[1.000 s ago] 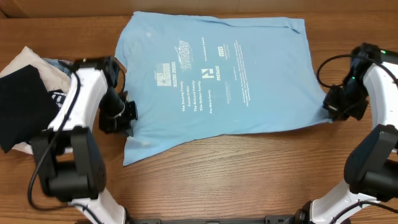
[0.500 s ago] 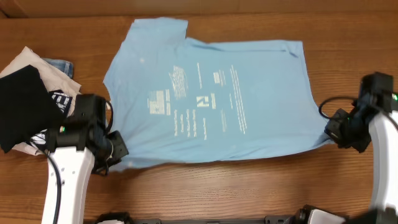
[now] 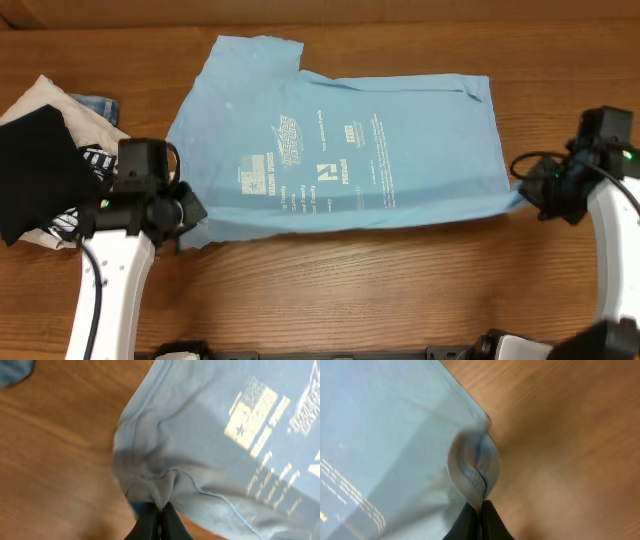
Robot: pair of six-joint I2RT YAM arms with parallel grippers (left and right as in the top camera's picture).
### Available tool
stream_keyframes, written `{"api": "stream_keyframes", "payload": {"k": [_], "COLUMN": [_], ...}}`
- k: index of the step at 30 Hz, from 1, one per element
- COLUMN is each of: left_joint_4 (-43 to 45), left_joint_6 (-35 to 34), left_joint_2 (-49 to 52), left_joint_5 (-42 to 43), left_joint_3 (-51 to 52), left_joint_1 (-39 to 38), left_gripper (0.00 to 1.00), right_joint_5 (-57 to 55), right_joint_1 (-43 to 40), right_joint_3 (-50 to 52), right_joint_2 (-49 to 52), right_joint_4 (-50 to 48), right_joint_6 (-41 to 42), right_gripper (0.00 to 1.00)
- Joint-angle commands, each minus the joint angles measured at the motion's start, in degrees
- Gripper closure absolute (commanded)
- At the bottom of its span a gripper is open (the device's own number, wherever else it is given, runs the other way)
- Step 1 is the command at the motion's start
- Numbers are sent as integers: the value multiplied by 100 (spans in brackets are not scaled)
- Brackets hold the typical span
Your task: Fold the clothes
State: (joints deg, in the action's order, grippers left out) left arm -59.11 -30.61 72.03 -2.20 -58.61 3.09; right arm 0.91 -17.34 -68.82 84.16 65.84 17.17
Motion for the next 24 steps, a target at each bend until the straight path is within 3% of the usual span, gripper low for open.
{"api": "stream_keyframes", "payload": {"k": [1,13,24], "left_joint_4": [372,2170,2914], "left_joint_6": [-114,-111,-114], "left_joint_2": [531,1746,2271], "left_joint_5": [-52,-92,-313], "left_joint_3": [39,39,39], "left_joint_1": [26,26,26], "left_gripper": [96,96,93], "right_joint_5": [238,304,-157], "right_joint_1": [162,422,415], "right_joint_3": [17,17,17], "right_joint_2": [428,1399,1499], "right_joint_4": [-422,-2004,-2601], "right_joint_6": [-131,-236,-221], "right_gripper": [96,96,96]}}
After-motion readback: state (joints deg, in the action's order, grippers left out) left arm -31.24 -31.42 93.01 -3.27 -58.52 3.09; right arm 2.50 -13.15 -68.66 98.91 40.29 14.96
